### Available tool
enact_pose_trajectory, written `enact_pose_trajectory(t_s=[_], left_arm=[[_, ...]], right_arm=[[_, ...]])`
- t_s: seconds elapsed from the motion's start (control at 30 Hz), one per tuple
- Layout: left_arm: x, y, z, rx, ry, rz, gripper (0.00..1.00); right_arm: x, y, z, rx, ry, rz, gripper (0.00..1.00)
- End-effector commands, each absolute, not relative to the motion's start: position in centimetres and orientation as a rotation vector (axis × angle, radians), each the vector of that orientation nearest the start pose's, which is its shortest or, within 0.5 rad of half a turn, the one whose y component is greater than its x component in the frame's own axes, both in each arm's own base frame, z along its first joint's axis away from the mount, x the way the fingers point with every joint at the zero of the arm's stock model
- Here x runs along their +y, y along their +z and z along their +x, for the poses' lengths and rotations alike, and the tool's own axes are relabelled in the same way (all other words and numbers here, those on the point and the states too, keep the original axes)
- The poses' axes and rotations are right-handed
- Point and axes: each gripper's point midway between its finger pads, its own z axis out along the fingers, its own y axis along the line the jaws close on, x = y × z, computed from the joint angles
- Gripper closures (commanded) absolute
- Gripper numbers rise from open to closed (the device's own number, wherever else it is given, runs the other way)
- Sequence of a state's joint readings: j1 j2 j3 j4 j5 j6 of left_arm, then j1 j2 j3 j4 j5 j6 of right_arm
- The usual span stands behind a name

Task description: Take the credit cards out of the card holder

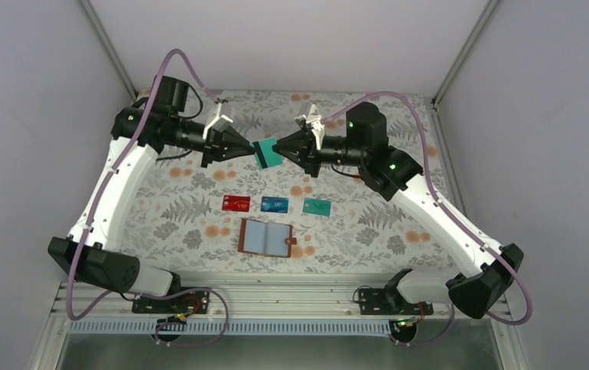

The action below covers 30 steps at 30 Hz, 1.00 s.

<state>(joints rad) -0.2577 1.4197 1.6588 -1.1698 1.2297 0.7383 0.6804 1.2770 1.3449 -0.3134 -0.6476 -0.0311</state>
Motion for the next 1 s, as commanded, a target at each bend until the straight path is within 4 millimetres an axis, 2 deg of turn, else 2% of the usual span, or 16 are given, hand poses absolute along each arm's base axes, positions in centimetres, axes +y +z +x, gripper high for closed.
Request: enact_pose_trajectory(t_s=[0.0,0.13,0.2,0.23,0.3,0.37,0.4,0.43,0.5,0.57,0.67,0.7,0.77,0.83,0.9,0.97], left_arm=[[-22.9,40.3,22.1,1.417,-1.202,1.383,0.98],[-22.9,40.2,22.2,1.423,-1.203,1.381,0.98],[-22.9,40.1,22.6,1.439,-1.191,1.372,0.97],[-22.9,39.9,23.2,1.472,-1.173,1.352,0.83],[-22.8,38.8,25.2,1.572,-1.103,1.293,0.37],[-22.3,37.3,27.5,1.684,-1.003,1.223,0.06],[-22.1,36.8,28.5,1.738,-0.968,1.181,0.01],[-21.7,36.2,29.5,1.783,-0.926,1.142,0.0],[-20.6,35.3,31.6,1.862,-0.837,1.058,0.0],[-19.2,34.9,33.5,1.917,-0.752,0.975,0.0],[-17.6,34.2,35.2,1.969,-0.651,0.903,0.0],[-17.5,34.0,35.3,1.974,-0.644,0.899,0.0],[-17.7,33.9,35.0,1.969,-0.666,0.91,0.0],[-17.9,33.7,34.6,1.96,-0.69,0.928,0.0],[-18.0,33.7,34.4,1.955,-0.703,0.94,0.0],[-18.2,33.6,34.2,1.953,-0.716,0.949,0.0]], right_arm=[[32.8,40.4,23.0,1.503,1.055,-1.119,0.94],[32.5,40.7,22.4,1.488,1.056,-1.13,0.96],[31.9,40.8,22.8,1.501,1.007,-1.1,0.96],[31.5,40.7,23.3,1.518,0.967,-1.074,0.96],[30.6,40.1,24.5,1.578,0.872,-1.015,0.96],[29.5,39.1,26.0,1.654,0.764,-0.958,0.96],[28.9,38.3,26.9,1.698,0.699,-0.928,0.96],[28.1,37.3,28.1,1.752,0.613,-0.889,0.96],[25.8,34.0,30.8,1.89,0.383,-0.811,0.96],[22.5,29.5,33.4,2.037,0.056,-0.748,0.96],[18.5,22.1,34.8,2.183,-0.437,-0.799,0.96],[18.3,20.5,34.6,2.169,-0.545,-0.844,0.96],[19.9,18.2,33.6,2.129,-0.616,-0.972,0.96],[20.4,15.9,32.9,2.093,-0.716,-1.087,0.96],[20.5,14.0,32.2,2.033,-0.849,-1.178,0.96],[21.0,12.5,31.8,2.006,-0.898,-1.232,0.96]])
